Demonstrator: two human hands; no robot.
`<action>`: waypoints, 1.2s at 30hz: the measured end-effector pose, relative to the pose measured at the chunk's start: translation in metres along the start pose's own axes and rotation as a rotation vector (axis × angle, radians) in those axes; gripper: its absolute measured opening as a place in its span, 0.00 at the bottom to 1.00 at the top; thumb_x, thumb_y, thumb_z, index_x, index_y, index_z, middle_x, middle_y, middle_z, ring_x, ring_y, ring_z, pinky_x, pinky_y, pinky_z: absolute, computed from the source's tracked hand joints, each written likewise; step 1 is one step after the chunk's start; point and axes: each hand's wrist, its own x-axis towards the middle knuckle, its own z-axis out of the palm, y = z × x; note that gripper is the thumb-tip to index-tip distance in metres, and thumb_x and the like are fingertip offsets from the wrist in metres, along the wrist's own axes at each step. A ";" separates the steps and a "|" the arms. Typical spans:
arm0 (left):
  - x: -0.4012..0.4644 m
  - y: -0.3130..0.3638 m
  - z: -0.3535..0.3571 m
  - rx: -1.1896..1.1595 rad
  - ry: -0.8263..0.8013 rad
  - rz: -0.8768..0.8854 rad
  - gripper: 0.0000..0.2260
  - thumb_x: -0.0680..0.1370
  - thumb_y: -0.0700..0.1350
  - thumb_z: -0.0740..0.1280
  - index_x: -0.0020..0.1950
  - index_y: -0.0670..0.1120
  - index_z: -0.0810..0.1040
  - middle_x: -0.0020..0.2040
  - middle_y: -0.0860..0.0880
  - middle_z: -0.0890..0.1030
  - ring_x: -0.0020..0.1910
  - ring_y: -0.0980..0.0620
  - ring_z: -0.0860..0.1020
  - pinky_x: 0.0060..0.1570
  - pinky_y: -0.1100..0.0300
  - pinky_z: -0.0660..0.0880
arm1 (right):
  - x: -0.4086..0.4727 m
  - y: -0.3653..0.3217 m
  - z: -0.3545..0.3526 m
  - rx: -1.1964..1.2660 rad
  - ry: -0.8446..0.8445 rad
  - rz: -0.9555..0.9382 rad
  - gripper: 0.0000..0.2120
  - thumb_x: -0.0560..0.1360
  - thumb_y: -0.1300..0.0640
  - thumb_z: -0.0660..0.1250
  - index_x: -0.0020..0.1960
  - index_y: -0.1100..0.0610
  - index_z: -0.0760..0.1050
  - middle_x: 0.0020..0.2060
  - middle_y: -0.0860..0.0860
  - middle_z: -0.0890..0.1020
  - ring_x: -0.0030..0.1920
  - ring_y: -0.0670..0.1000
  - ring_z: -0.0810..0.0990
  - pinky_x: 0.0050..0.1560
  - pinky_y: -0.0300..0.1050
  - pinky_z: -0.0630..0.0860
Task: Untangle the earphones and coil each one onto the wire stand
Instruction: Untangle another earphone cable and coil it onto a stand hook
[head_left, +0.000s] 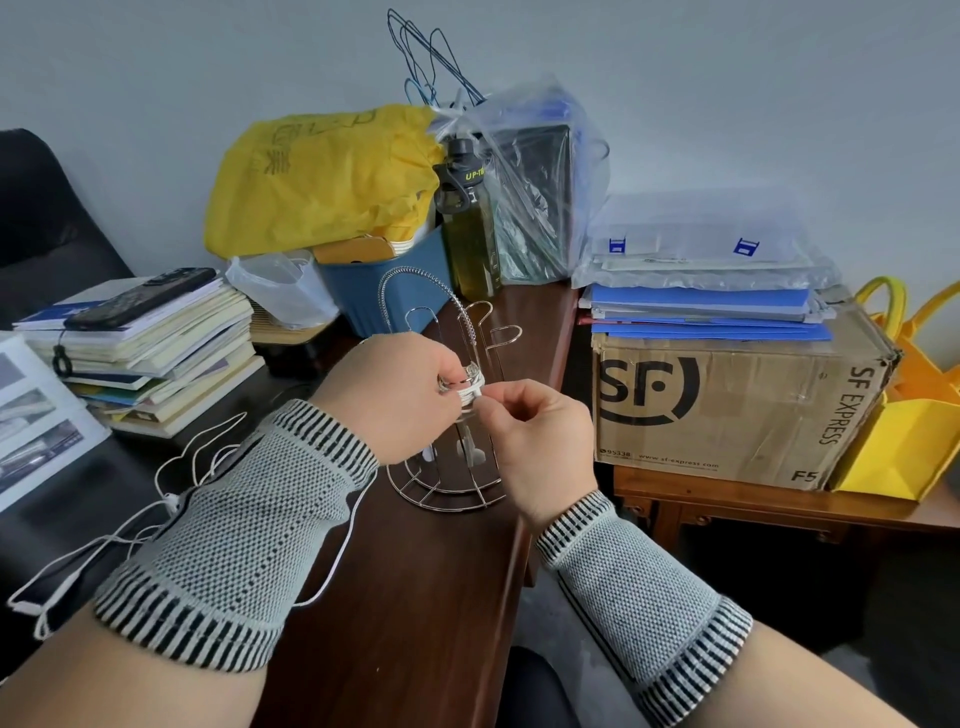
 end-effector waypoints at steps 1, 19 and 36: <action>-0.002 0.003 -0.006 0.071 0.000 0.021 0.09 0.78 0.49 0.64 0.54 0.55 0.83 0.28 0.58 0.71 0.29 0.58 0.70 0.29 0.64 0.64 | 0.001 -0.001 -0.001 0.009 -0.004 0.003 0.06 0.72 0.58 0.73 0.38 0.49 0.80 0.34 0.45 0.83 0.33 0.40 0.79 0.41 0.36 0.78; 0.039 -0.007 -0.011 -0.185 -0.105 -0.024 0.03 0.76 0.45 0.70 0.45 0.52 0.84 0.40 0.56 0.83 0.37 0.56 0.79 0.38 0.63 0.75 | 0.011 -0.008 0.006 0.065 0.052 0.016 0.09 0.69 0.59 0.75 0.34 0.52 0.77 0.33 0.50 0.82 0.35 0.50 0.80 0.45 0.52 0.80; 0.021 -0.008 -0.011 -0.149 0.206 -0.050 0.05 0.80 0.47 0.63 0.47 0.50 0.78 0.42 0.52 0.83 0.43 0.52 0.80 0.46 0.56 0.77 | 0.020 -0.004 -0.010 0.110 -0.032 0.063 0.10 0.75 0.65 0.66 0.40 0.51 0.78 0.35 0.49 0.80 0.33 0.48 0.75 0.36 0.46 0.74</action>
